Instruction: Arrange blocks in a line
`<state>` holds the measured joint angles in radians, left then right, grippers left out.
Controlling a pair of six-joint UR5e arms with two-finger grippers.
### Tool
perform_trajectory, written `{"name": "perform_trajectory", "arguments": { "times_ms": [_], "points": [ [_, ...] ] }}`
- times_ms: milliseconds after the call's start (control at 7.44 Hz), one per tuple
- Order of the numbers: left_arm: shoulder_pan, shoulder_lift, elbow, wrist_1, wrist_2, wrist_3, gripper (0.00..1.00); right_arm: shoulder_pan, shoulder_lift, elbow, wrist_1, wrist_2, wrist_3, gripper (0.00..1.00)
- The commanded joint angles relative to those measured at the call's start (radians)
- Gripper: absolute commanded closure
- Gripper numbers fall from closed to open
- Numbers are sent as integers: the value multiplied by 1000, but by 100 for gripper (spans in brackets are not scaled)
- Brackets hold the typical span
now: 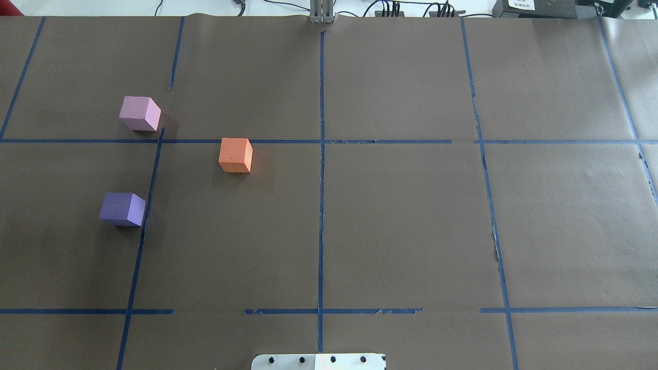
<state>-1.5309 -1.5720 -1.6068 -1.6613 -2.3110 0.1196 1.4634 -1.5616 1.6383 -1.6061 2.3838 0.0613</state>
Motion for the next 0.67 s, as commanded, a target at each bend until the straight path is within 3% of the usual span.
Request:
{"name": "perform_trajectory", "arguments": {
  "times_ms": [0,269,537],
  "points": [
    [2,-2,17,-5,4,-5,0,0,0,2,0,0,0,0],
    [2,-8,7,-14,2,-6,0,0,0,0,0,0,0,0],
    [6,-11,22,-221,-13,-11,0,0,0,0,0,0,0,0]
  ]
}}
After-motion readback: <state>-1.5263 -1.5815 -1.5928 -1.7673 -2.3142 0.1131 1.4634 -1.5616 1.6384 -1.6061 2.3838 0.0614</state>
